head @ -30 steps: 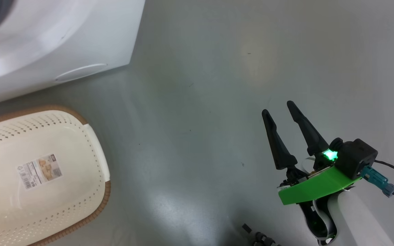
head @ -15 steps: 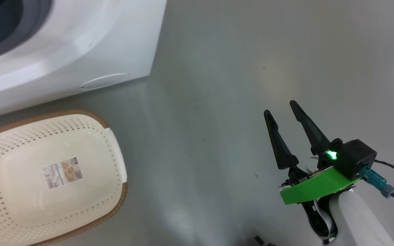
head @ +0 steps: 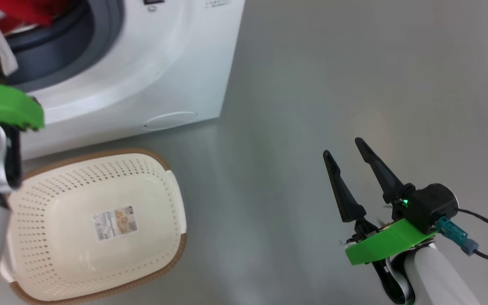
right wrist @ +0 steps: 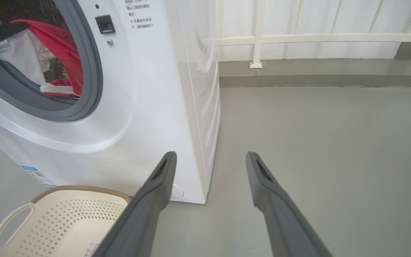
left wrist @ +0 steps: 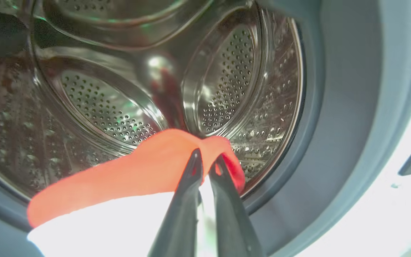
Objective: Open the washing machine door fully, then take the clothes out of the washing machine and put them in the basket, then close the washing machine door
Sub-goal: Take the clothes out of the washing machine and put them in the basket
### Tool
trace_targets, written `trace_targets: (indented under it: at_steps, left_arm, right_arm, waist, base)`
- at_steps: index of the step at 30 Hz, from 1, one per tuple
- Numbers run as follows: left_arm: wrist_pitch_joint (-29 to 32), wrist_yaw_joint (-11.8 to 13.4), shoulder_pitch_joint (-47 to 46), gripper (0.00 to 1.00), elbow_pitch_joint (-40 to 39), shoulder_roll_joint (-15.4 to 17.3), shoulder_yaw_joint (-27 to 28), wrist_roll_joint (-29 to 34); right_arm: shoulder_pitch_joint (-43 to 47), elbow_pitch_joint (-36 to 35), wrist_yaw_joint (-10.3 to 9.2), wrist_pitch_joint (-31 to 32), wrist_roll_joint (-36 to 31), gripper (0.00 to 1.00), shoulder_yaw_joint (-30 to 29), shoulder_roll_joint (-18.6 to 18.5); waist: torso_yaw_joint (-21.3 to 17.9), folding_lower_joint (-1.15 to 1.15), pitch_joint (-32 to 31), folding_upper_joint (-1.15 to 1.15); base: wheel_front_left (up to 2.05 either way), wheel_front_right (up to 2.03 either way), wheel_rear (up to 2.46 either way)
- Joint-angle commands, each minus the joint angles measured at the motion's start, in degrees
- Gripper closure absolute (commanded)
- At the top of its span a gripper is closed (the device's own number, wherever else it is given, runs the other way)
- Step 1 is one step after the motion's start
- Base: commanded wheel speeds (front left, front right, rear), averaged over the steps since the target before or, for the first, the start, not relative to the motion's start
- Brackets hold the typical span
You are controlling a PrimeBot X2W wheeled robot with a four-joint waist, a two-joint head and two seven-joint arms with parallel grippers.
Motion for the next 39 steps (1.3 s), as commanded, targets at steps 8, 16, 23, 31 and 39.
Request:
trace_targets:
  at_steps: [8, 16, 23, 31, 39]
  left_arm:
    - [-0.54, 6.17, 10.89, 1.00, -17.52, 2.79, 2.41, 0.93]
    - [-1.50, 11.58, 20.16, 1.00, -31.65, 3.80, 3.83, 2.90]
    - [-1.98, 13.89, 26.45, 1.00, -38.30, 4.09, 4.44, 3.48]
    - [-3.05, 16.24, 32.13, 1.00, -44.48, 3.36, 5.22, 4.19]
    - [-3.87, 17.60, 38.35, 1.00, -46.73, 2.00, 5.32, 4.47]
  right_arm:
    - [2.48, -0.30, 0.02, -0.37, -1.56, 0.00, 1.32, -0.41]
    - [4.26, 1.07, 0.02, -0.37, -2.26, 0.00, 1.24, -0.41]
    - [7.11, 1.56, 0.02, 0.31, -2.88, 0.00, 0.38, -0.41]
    - [10.41, 0.16, 0.02, 1.78, -3.34, 0.00, -0.74, -0.41]
    - [12.47, -1.59, 0.02, 3.13, -3.69, 0.00, -1.20, -0.41]
  waist:
    - [3.40, 0.00, -6.00, 0.00]
    - [4.14, 0.00, -11.32, 0.00]
    - [4.38, 0.00, -16.73, 0.00]
    - [5.14, 0.00, -21.00, 0.00]
    - [5.76, 0.00, -23.23, 0.00]
  base:
    - [0.00, 0.00, 0.00]
    - [0.00, 0.00, 0.00]
    - [0.00, 0.00, 0.00]
    - [0.00, 0.00, 0.00]
    - [0.00, 0.00, 0.00]
